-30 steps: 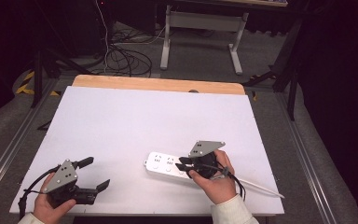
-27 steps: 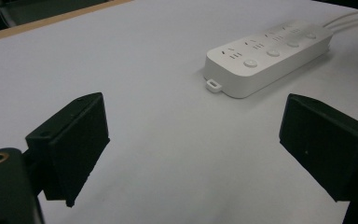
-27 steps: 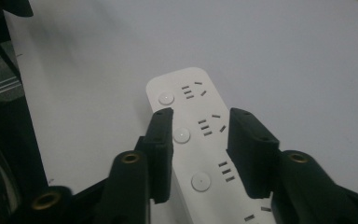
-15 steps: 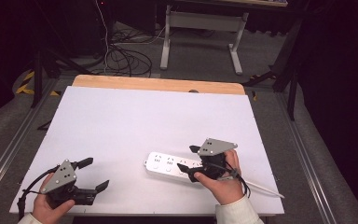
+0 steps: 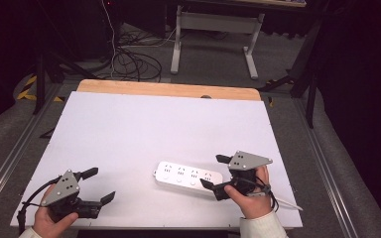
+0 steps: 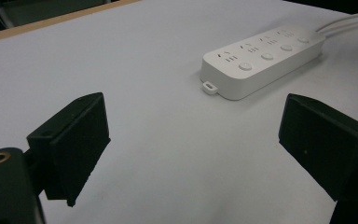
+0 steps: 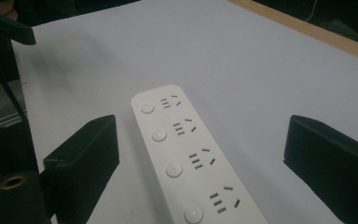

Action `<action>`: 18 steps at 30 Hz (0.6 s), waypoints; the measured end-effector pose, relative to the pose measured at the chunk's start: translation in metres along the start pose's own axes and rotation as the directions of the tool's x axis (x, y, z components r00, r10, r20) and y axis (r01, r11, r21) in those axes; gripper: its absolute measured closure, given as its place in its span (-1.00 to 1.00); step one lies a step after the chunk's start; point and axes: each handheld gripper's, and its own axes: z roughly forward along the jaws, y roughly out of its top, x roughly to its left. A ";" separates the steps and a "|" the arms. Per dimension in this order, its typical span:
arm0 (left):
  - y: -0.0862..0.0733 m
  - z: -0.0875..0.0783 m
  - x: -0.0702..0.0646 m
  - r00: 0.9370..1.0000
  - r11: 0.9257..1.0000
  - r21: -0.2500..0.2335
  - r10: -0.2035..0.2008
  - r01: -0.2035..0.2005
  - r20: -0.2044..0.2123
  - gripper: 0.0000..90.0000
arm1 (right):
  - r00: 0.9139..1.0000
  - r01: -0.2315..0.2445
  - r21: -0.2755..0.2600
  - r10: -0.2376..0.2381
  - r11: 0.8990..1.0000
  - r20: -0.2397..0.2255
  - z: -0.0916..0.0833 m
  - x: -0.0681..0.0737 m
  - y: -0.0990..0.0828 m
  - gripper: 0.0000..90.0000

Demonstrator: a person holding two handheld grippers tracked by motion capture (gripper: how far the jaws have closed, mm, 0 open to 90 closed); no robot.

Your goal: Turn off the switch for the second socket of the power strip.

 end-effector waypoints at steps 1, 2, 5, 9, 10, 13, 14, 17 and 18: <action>0.000 0.000 0.000 1.000 1.000 -0.002 0.005 -0.005 -0.002 -0.80 | 1.000 0.000 0.000 0.000 1.000 -0.004 -0.001 -0.001 -0.003 -0.79; 0.000 -0.001 0.000 1.000 1.000 -0.003 0.004 -0.004 -0.001 -0.80 | 1.000 0.002 -0.002 -0.002 1.000 -0.009 -0.003 -0.002 -0.005 -0.80; 0.000 -0.001 0.000 1.000 1.000 -0.006 -0.003 0.003 0.002 -0.80 | 1.000 0.001 -0.007 -0.001 1.000 -0.021 -0.007 -0.004 -0.012 -0.81; 0.001 -0.003 -0.001 1.000 1.000 -0.011 -0.003 0.003 0.003 -0.81 | 1.000 -0.018 -0.015 0.018 1.000 -0.015 -0.010 -0.007 -0.020 -0.82; 0.001 -0.003 -0.001 1.000 1.000 -0.013 -0.006 0.006 0.003 -0.81 | 1.000 -0.020 -0.016 0.020 1.000 -0.014 -0.010 -0.008 -0.023 -0.83; 0.001 -0.004 -0.001 1.000 1.000 -0.011 -0.005 0.005 0.005 -0.81 | 1.000 -0.029 -0.024 0.029 0.999 -0.001 -0.013 -0.010 -0.030 -0.83; 0.001 -0.004 -0.001 1.000 1.000 -0.013 -0.010 0.010 0.006 -0.81 | 0.999 -0.031 -0.029 0.031 0.999 0.005 -0.013 -0.012 -0.033 -0.83; 0.001 -0.005 0.000 1.000 1.000 -0.015 -0.007 0.007 0.002 -0.81 | 0.999 -0.043 -0.032 0.043 0.999 0.013 -0.015 -0.014 -0.040 -0.84; 0.001 -0.005 0.000 1.000 1.000 -0.018 -0.004 0.004 0.001 -0.82 | 0.999 -0.045 -0.029 0.046 0.999 0.011 -0.015 -0.015 -0.043 -0.84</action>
